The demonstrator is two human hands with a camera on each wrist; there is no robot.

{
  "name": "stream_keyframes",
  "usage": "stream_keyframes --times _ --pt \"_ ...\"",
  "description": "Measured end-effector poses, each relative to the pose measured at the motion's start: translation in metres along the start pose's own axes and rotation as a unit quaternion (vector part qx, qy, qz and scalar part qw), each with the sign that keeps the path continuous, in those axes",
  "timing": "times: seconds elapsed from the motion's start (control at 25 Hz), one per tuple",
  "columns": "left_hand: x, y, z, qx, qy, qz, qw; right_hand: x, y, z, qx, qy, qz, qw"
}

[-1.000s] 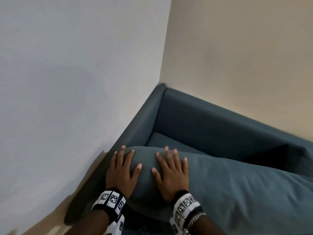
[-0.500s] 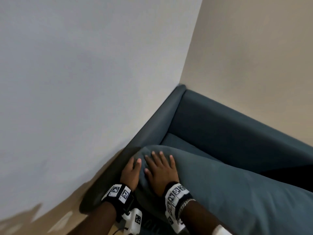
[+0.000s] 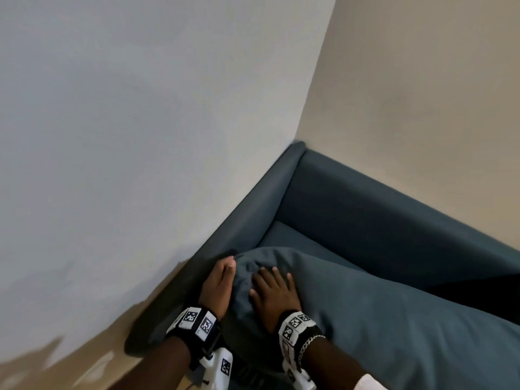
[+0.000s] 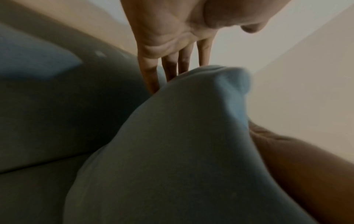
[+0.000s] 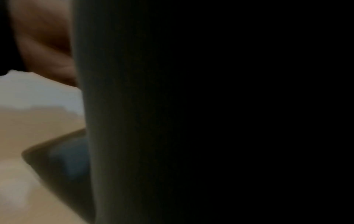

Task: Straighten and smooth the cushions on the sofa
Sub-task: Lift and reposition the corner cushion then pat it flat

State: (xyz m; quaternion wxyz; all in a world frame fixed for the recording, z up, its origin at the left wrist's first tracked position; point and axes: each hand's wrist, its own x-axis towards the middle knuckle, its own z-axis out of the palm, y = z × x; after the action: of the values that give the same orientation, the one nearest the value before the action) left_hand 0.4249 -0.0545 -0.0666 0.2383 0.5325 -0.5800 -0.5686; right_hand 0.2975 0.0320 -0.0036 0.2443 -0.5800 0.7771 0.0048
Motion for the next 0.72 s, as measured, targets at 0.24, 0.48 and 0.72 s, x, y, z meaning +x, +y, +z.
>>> stream_keyframes --times 0.24,0.48,0.72 --pt "-0.006 0.018 0.012 0.029 0.014 0.058 0.998 -0.037 0.008 -0.05 0.213 0.398 -0.044 0.891" --pt "-0.017 0.006 0.044 0.192 0.068 0.111 0.973 -0.043 0.061 0.006 0.042 0.075 0.007 0.996" --pt "-0.035 0.022 0.061 0.267 0.132 0.128 0.946 -0.102 0.084 -0.047 0.145 0.432 0.007 0.89"
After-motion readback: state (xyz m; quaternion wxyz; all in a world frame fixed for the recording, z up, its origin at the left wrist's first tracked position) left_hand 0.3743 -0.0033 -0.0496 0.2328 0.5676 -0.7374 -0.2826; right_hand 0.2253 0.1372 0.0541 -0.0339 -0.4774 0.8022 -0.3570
